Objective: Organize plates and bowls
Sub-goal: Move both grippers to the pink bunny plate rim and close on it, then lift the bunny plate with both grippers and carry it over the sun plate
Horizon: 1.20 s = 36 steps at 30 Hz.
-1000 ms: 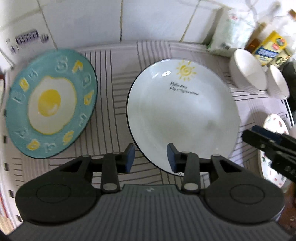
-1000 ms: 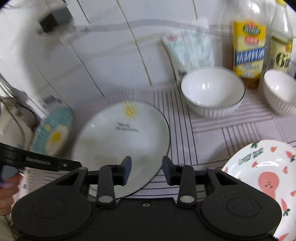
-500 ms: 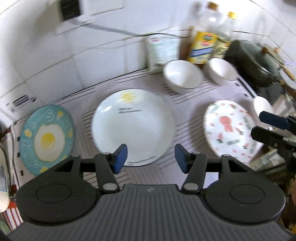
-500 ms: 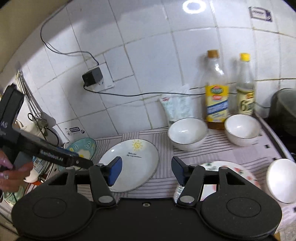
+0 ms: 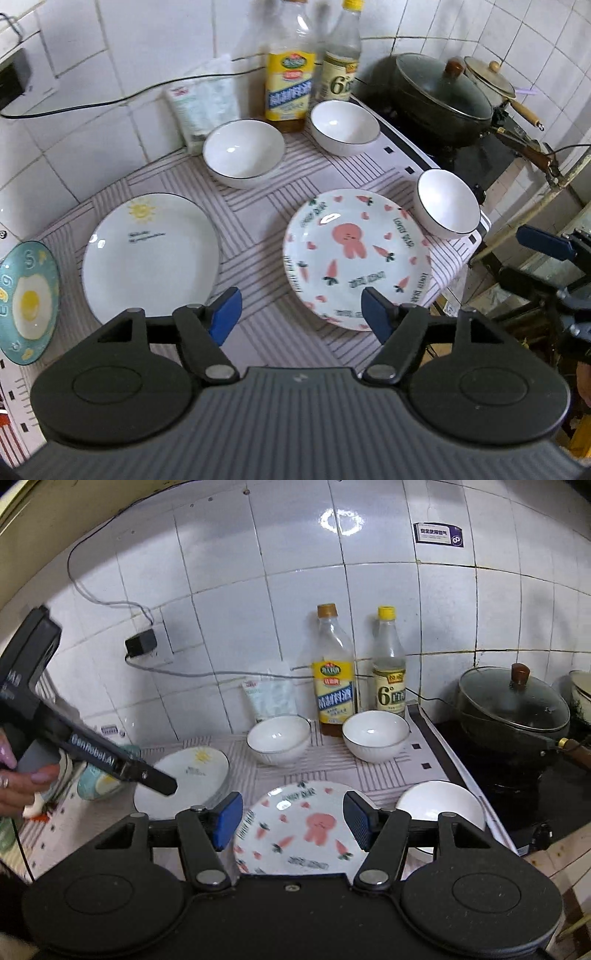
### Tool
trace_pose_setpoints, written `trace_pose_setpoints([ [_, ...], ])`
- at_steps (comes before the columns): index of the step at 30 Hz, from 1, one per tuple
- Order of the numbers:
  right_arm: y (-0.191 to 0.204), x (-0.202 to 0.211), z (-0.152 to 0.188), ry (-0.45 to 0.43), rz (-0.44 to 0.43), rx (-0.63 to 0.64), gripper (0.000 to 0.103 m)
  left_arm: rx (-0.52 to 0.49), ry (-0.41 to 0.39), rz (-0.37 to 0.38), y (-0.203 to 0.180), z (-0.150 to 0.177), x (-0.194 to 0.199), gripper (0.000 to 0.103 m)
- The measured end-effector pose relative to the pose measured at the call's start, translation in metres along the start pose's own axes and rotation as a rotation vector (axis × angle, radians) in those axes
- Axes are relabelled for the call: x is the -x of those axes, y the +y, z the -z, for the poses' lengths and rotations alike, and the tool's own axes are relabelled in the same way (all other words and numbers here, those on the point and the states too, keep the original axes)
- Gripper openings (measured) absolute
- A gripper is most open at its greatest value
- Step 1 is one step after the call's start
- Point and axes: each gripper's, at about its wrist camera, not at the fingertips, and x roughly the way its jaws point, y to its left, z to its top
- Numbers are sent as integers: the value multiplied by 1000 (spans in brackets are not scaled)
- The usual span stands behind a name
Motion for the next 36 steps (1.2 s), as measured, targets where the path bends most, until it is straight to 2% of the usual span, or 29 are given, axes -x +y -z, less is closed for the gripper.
trace_pose_setpoints([
  [5,-23,-19,19,29,13,91,71,22,23,-20,-22,0,-21,80],
  [15,-61,-88,56,184,-57,50,71,159,104,-98,-26,26,-98,83],
  [20,-69,-121,68,236,-84,4,71,165,20,-148,-25,45,-120,80],
  [24,-73,-134,71,229,-107,-39,64,207,30,-137,-20,47,-136,77],
  [25,-73,-136,71,229,-107,-42,63,228,38,-129,-17,47,-141,75],
  [27,-75,-140,70,227,-106,-52,53,259,64,-129,-13,46,-149,62],
  [28,-76,-141,70,231,-104,-60,52,277,70,-124,-11,46,-152,60],
  [31,-82,-146,70,248,-97,-78,36,318,65,-93,-4,46,-154,49],
  [32,-85,-146,70,250,-101,-93,31,325,58,-81,-3,45,-154,41],
  [33,-88,-146,71,250,-106,-112,29,328,50,-65,-3,45,-154,30],
  [34,-90,-146,71,248,-108,-132,28,332,42,-45,-3,46,-154,27],
  [36,-90,-149,73,246,-111,-150,27,341,39,-50,-6,44,-156,26],
])
